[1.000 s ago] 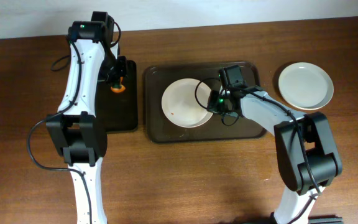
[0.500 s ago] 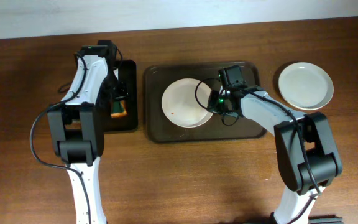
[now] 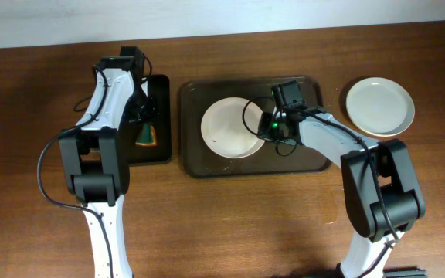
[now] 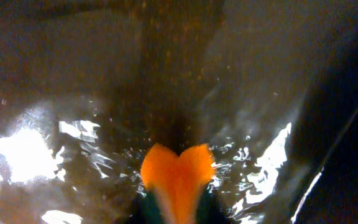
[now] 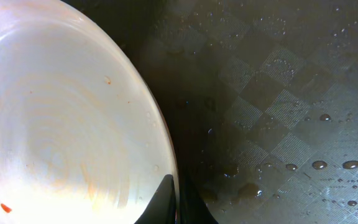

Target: Clean dirty plates on tray and stack at the side

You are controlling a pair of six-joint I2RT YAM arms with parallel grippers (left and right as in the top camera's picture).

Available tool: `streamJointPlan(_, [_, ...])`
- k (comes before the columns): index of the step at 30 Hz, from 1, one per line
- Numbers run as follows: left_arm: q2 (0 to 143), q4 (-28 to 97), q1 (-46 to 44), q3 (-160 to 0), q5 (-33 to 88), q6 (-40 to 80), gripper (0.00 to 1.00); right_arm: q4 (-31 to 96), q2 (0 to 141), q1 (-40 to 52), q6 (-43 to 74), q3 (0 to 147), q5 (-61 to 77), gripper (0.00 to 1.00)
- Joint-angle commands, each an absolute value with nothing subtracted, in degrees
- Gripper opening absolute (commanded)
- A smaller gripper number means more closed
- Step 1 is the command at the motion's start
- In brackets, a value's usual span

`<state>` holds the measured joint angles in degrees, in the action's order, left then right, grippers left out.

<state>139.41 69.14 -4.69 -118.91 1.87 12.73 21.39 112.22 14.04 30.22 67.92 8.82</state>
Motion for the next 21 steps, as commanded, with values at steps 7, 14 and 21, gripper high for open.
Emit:
streamJointPlan(7, [138.78, 76.97, -4.23, -118.76, 1.67, 12.10, 0.48, 22.02, 111.92, 14.28, 30.48, 67.16, 6.81, 0.04])
streamJointPlan(14, [138.74, 79.75, -4.21, -125.75, 1.74, 12.14, 0.00, 22.02, 111.92, 14.28, 30.48, 67.16, 6.79, 0.04])
streamJointPlan(21, [138.96, 89.80, -4.23, -147.81, 2.13, 12.16, 0.00, 21.58, 111.92, 14.24, 30.30, 67.16, 6.79, 0.04])
